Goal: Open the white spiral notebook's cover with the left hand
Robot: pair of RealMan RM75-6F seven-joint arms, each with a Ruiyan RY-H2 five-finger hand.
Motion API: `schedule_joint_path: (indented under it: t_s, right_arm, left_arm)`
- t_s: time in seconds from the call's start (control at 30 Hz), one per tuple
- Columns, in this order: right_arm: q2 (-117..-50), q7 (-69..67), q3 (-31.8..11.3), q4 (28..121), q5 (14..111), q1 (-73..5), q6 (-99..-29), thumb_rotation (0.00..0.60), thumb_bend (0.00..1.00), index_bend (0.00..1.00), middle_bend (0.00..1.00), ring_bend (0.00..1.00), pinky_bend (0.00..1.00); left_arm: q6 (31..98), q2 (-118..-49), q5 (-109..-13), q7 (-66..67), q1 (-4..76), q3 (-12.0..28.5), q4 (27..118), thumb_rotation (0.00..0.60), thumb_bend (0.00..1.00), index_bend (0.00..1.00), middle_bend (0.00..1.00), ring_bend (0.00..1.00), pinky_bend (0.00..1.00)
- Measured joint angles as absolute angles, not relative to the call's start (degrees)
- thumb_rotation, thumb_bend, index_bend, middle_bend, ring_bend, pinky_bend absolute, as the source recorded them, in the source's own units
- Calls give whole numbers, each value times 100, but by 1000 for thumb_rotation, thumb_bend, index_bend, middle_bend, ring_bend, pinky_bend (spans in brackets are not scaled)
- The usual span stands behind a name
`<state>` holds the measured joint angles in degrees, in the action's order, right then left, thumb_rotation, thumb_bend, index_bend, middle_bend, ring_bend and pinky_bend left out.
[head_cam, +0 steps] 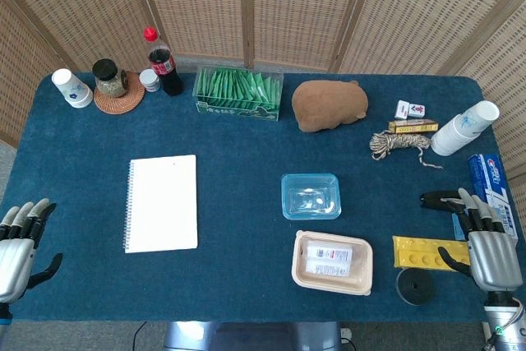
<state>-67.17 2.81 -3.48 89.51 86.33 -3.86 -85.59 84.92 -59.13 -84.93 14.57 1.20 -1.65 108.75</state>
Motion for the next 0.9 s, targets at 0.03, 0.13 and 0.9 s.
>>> schedule_joint_path:
  t_s: [0.03,0.13,0.9]
  right_arm:
    - [-6720,282,-349,8950,8632,-389,-8555,600,252,148,76,60,129]
    - [-6725,289,-345,8947,8628,-392,-8539,600,253,148,76,60,129]
    - [-6667,443,-342,9141,8693,-340,-8670,600,252,148,76,60,129]
  left_arm:
    - [8479,-5919,-8485,1461,123,-166,10874,600,315,64,74,0,0]
    - [8445,-5922,-8472,1471,130,-173,10869,600,315,65,75,0,0]
    - [7834,-6111,-8696,1728,556,-153,10887,600,313,58,43,0,0]
